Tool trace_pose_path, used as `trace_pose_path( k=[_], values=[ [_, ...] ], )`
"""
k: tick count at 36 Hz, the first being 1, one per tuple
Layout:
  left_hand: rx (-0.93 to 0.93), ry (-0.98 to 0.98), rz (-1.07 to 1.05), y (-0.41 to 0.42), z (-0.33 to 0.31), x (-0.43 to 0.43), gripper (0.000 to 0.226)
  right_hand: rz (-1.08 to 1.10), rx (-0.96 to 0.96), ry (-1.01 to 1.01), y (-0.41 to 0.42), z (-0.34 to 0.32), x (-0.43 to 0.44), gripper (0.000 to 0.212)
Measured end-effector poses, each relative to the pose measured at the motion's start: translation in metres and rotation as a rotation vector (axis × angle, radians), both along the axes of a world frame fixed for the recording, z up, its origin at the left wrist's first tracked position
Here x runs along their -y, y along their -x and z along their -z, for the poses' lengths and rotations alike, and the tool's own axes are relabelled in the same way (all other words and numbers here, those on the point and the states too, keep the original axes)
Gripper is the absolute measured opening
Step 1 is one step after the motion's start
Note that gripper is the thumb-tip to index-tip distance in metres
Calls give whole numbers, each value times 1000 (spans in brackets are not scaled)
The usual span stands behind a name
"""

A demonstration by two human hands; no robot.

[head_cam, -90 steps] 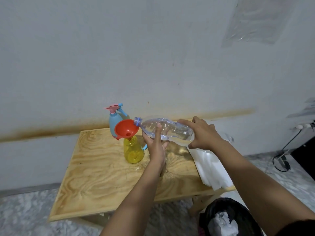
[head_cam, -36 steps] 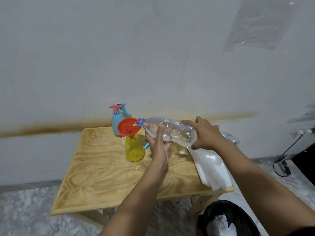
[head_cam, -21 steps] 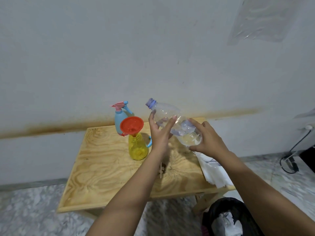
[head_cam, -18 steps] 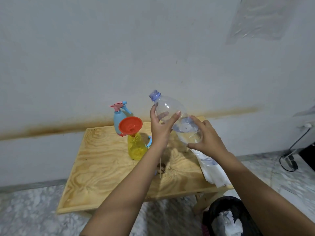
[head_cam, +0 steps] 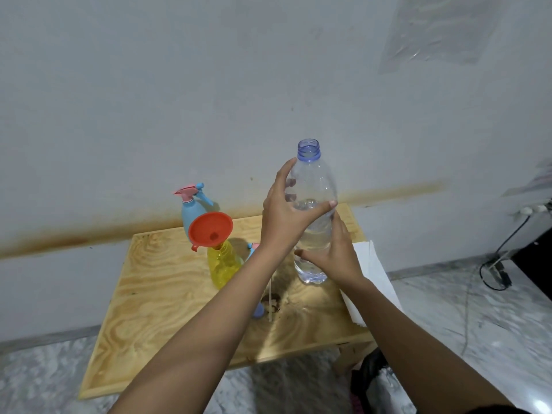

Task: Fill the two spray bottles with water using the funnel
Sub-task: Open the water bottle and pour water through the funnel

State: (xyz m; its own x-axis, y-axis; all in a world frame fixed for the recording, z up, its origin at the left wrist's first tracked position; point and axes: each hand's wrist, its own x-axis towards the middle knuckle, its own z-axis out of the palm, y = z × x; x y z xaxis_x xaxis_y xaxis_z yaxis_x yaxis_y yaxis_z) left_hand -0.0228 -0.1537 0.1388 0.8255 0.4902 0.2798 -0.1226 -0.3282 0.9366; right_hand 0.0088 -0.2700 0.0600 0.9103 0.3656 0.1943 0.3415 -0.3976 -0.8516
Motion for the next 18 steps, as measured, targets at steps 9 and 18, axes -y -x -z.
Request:
trace_pose_path(
  k=[9, 18],
  values=[
    [-77, -121, 47, -3, 17, 5, 94, 9, -41, 115, -18, 29, -6, 111],
    [-128, -127, 119, 5, 30, 8, 90, -11, 87, 167, -16, 50, 5, 116]
  ],
)
